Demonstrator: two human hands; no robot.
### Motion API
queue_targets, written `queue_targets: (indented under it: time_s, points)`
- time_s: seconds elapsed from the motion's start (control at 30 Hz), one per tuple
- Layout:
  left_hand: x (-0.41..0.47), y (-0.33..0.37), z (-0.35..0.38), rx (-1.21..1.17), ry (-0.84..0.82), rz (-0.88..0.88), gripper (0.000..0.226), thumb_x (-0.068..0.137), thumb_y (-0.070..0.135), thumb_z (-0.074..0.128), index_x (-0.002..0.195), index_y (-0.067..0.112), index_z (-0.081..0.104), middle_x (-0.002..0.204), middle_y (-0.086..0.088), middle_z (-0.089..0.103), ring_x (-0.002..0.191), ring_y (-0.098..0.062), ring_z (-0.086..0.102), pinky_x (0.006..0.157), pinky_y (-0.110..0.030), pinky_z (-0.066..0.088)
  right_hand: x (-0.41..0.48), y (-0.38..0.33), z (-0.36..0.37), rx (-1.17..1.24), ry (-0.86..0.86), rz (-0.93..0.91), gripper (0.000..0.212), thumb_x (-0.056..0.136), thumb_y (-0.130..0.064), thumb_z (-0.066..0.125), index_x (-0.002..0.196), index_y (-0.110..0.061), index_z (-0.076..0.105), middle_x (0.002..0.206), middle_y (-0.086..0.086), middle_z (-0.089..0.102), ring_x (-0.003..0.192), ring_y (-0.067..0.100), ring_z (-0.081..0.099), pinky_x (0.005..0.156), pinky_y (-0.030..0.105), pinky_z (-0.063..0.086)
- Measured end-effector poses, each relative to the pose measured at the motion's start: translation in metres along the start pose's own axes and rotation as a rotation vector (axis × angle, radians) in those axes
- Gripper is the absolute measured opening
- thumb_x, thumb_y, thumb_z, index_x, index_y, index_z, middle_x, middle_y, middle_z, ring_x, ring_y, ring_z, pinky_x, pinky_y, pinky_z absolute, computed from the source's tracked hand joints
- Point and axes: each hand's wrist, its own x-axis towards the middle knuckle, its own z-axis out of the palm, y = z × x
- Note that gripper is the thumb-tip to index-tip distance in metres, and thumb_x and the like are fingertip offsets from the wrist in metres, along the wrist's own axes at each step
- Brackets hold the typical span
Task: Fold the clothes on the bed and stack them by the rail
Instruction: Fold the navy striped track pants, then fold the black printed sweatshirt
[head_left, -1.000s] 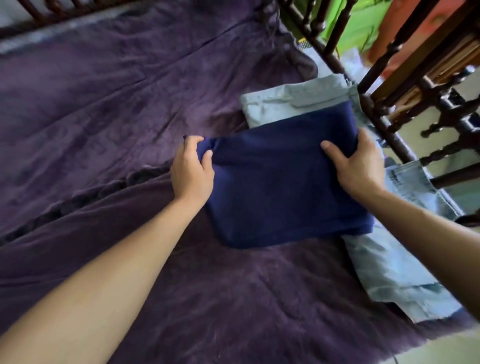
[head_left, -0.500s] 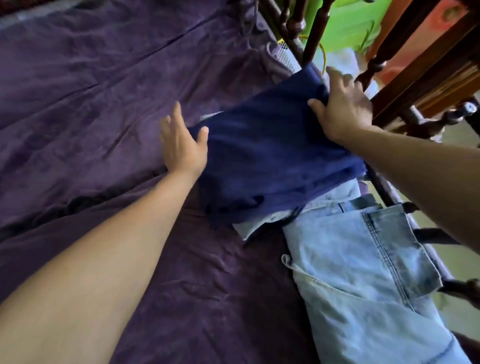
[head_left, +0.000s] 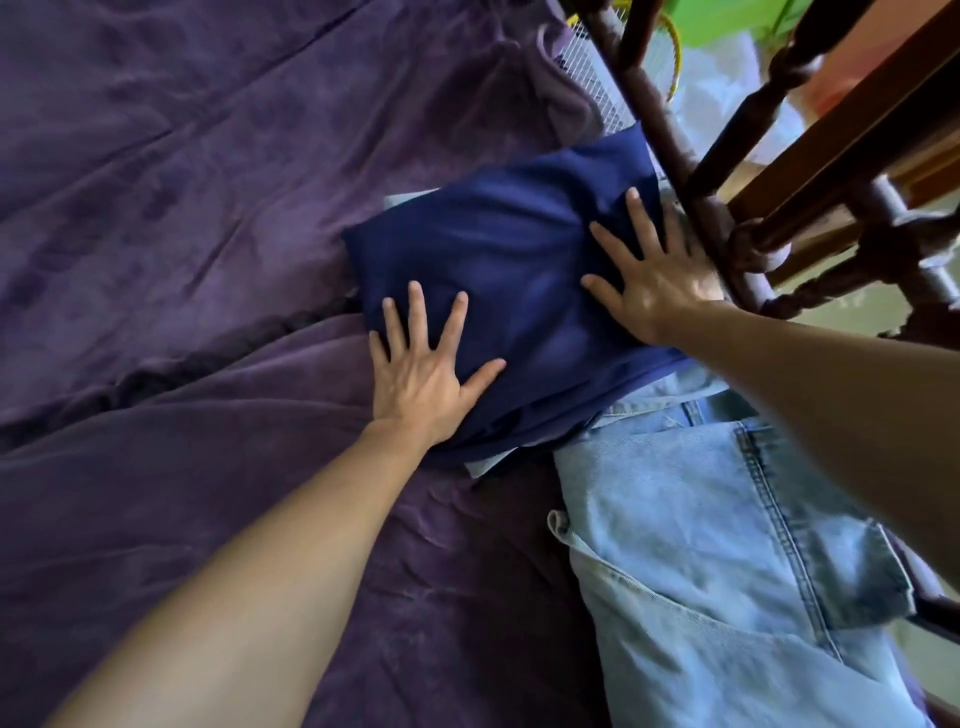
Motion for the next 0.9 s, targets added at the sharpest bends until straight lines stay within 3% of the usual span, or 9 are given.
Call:
queue_targets:
  time_s: [0.07,0.17,0.27,0.37,0.47,0.57,0.73,0.9]
  points:
    - [-0.009,-0.001,-0.008,0.007,-0.052,0.008,0.081,0.081,0.077,0.005,0.15,0.036,-0.007,0.158,-0.013,-0.014,0.145,-0.04,-0.004,0.112,-0.057,0.015,-0.003,-0.003,-0.008,-0.018,-0.072,0.035,0.069,0.09,-0.069,0.012,0.151,-0.038,0.002,0.16,0.002,-0.017,0.145,0.038,-0.009,0.117,0.054,0.007]
    - [-0.041,-0.009,-0.023,-0.038,-0.068,0.018,0.066,0.094,0.06,0.024,0.151,0.029,0.011,0.159,-0.014,0.004,0.145,-0.036,0.01,0.11,-0.052,0.024,-0.022,-0.018,-0.026,-0.043,-0.135,0.091,0.066,0.095,-0.061,0.02,0.152,-0.031,0.007,0.161,0.007,-0.009,0.146,0.037,-0.008,0.116,0.054,0.008]
    - [-0.091,-0.027,-0.043,-0.063,-0.066,0.0,0.051,0.097,0.043,0.038,0.142,0.02,0.036,0.145,-0.013,0.036,0.131,-0.031,0.036,0.1,-0.045,0.035,-0.063,-0.042,-0.046,-0.031,-0.029,0.047,0.059,0.097,-0.047,0.038,0.148,-0.021,0.029,0.158,0.015,0.015,0.145,0.037,0.009,0.112,0.053,0.016]
    - [-0.146,-0.051,-0.061,-0.101,-0.085,-0.03,0.034,0.095,0.036,0.044,0.121,0.016,0.055,0.119,-0.008,0.055,0.109,-0.029,0.053,0.087,-0.04,0.043,-0.111,-0.083,-0.065,0.036,0.039,-0.034,0.044,0.095,-0.038,0.047,0.131,-0.013,0.051,0.137,0.014,0.048,0.132,0.034,0.037,0.101,0.047,0.032]
    - [-0.206,-0.078,-0.073,-0.179,-0.069,-0.082,0.028,0.096,0.034,0.044,0.109,0.015,0.059,0.108,-0.005,0.061,0.098,-0.029,0.06,0.076,-0.037,0.046,-0.162,-0.145,-0.081,0.092,0.083,-0.169,0.029,0.093,-0.031,0.048,0.11,-0.011,0.061,0.11,0.012,0.063,0.104,0.032,0.059,0.082,0.043,0.042]
    - [-0.271,-0.112,-0.078,-0.187,-0.018,-0.111,0.024,0.095,0.033,0.045,0.105,0.016,0.059,0.106,-0.005,0.064,0.099,-0.029,0.061,0.074,-0.035,0.046,-0.216,-0.218,-0.095,0.144,0.106,-0.324,0.026,0.092,-0.03,0.049,0.104,-0.011,0.063,0.103,0.011,0.065,0.093,0.033,0.064,0.067,0.039,0.044]
    - [-0.397,-0.199,-0.08,-0.146,0.011,-0.212,0.019,0.093,0.031,0.045,0.096,0.016,0.057,0.103,-0.007,0.066,0.097,-0.032,0.061,0.07,-0.035,0.044,-0.306,-0.346,-0.112,0.116,0.116,-0.47,0.025,0.094,-0.032,0.045,0.104,-0.013,0.058,0.109,0.007,0.062,0.098,0.032,0.062,0.064,0.035,0.037]
    - [-0.533,-0.304,-0.095,-0.127,0.054,-0.369,0.019,0.092,0.031,0.046,0.096,0.017,0.057,0.103,-0.008,0.066,0.098,-0.032,0.062,0.074,-0.036,0.047,-0.386,-0.472,-0.133,0.114,0.117,-0.575,0.026,0.096,-0.03,0.043,0.109,-0.013,0.057,0.114,0.007,0.062,0.1,0.033,0.061,0.067,0.036,0.041]
